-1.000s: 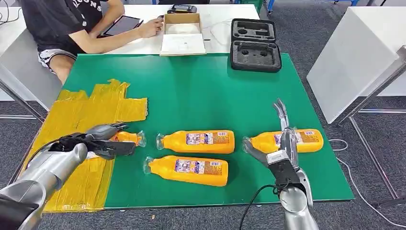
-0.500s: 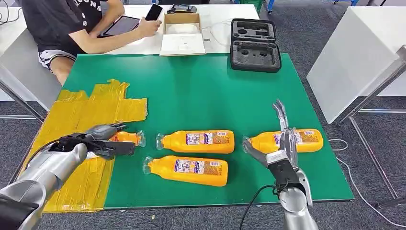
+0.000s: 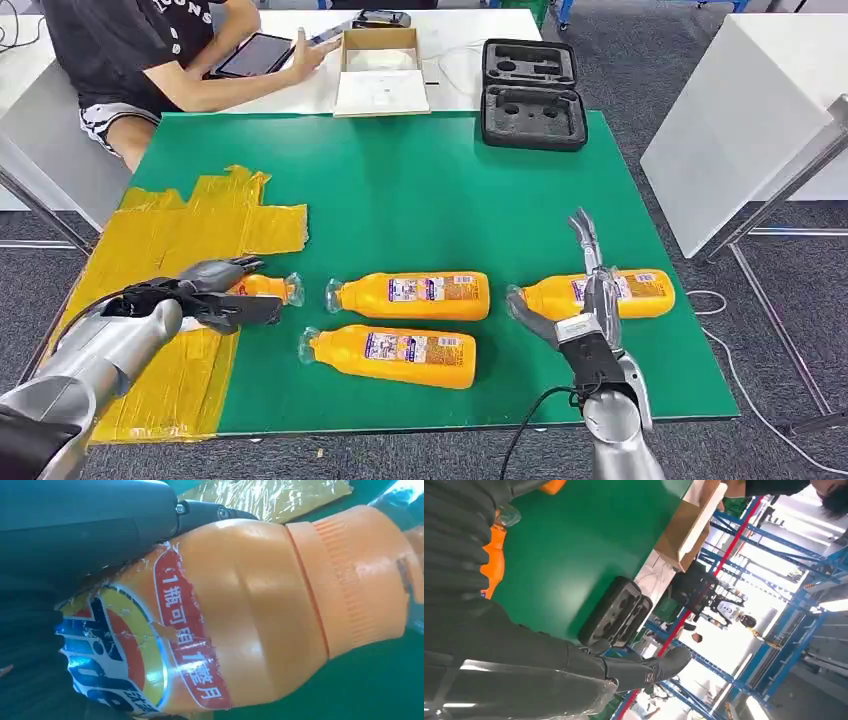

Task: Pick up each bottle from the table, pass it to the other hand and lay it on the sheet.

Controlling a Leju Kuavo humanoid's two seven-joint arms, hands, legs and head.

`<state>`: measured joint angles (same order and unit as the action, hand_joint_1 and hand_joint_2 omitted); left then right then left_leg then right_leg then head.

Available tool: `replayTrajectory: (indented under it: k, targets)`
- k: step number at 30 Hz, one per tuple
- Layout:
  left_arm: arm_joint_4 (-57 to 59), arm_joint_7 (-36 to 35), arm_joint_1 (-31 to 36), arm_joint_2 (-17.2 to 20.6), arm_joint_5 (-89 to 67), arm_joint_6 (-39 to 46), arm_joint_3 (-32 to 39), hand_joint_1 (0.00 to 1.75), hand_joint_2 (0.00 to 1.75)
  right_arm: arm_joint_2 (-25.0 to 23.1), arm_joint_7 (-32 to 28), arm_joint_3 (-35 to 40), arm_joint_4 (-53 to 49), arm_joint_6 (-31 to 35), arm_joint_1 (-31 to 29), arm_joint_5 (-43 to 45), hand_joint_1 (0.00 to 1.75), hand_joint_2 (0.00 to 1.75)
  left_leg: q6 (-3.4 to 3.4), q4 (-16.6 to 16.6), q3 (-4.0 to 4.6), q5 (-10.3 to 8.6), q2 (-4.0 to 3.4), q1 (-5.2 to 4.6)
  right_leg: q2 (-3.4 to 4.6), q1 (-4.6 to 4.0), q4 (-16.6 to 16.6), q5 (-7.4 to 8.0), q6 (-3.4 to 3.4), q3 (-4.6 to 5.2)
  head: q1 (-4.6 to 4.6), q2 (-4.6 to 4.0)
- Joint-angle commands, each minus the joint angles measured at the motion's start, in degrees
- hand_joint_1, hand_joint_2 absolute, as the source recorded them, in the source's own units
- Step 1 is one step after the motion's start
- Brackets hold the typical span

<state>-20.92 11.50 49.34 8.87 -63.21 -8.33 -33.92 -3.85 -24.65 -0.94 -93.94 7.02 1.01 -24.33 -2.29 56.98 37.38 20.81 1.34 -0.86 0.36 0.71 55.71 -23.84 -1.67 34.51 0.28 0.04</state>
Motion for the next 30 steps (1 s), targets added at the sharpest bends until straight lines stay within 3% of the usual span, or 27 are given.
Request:
replayTrajectory:
  k: [1, 3, 4, 5, 7, 20, 21, 30]
  targets:
    - [1.0, 0.9, 2.5, -0.1, -1.1, 1.9, -1.9, 0.0, 1.75, -0.4, -0.1, -1.2, 3.2, -0.3, -1.1, 0.6, 0.0, 1.75, 0.15, 0.0, -0.21, 0.1, -0.14, 0.06, 0.05, -0.07, -0.1, -0.06, 0.05, -0.22, 0.0, 0.0]
    - [-0.8, 0.5, 3.4, 0.1, -2.3, 3.0, -2.5, 0.0, 1.75, -0.5, -0.1, -1.3, 3.2, -0.5, -1.0, 0.5, 0.0, 1.75, 0.2, 0.1, -0.16, 0.16, -0.09, 0.12, -0.04, -0.13, 0.0, -0.12, 0.08, -0.21, 0.0, 0.0]
    - [-5.0, 1.8, 3.8, 1.1, -6.5, 9.3, -5.9, 0.0, 1.75, -0.4, -0.3, -1.3, 3.3, -0.5, -1.1, -0.2, 0.0, 1.75, 0.14, 0.1, -0.07, 0.09, -0.05, 0.1, -0.05, -0.1, 0.0, -0.06, 0.06, -0.11, 0.0, 0.0]
    - [-15.0, 1.2, 2.7, 3.0, -6.3, 3.2, -5.8, 0.0, 1.75, -0.6, -0.4, -1.6, 3.3, -0.5, -1.3, -0.5, 0.0, 1.75, 0.2, 0.1, -0.12, 0.16, -0.06, 0.14, -0.08, -0.14, 0.0, -0.13, 0.08, -0.18, 0.0, 0.0]
    - [-23.7, -0.6, 0.7, 5.0, -6.0, -2.6, -5.2, 0.0, 1.75, -0.7, -0.5, -1.8, 3.3, -0.6, -1.4, -0.8, 0.0, 1.75, 0.2, 0.2, 0.04, 0.14, 0.06, 0.17, -0.19, -0.17, 0.1, -0.15, 0.08, -0.05, 0.0, 0.0]
    - [-23.2, -0.7, 0.1, 5.3, -6.9, -0.3, -5.6, 0.0, 1.75, -0.7, -0.5, -1.9, 3.2, -0.6, -1.4, -0.8, 0.0, 1.75, 0.07, 0.0, 0.11, 0.01, 0.05, 0.05, -0.02, -0.05, 0.0, -0.04, 0.05, 0.02, 0.0, 0.0]
    - [-24.5, -1.7, -0.1, 5.5, -8.1, 1.0, -5.9, 0.0, 0.0, -0.7, -0.4, -1.9, 3.2, -0.7, -1.5, -1.2, 0.0, 1.75, 0.12, 0.1, 0.06, 0.06, 0.0, 0.08, 0.0, -0.08, 0.0, -0.07, 0.07, -0.03, 0.0, 0.0]
    - [-37.8, -3.0, -5.9, 6.6, -9.7, 0.4, -4.7, 0.0, 0.0, -0.5, -0.2, -1.9, 1.8, -0.8, -0.3, -2.0, 0.0, 1.75, 0.13, 0.1, -0.06, 0.14, -0.01, 0.07, -0.01, -0.08, 0.0, -0.15, 0.07, -0.16, 0.0, 0.0]
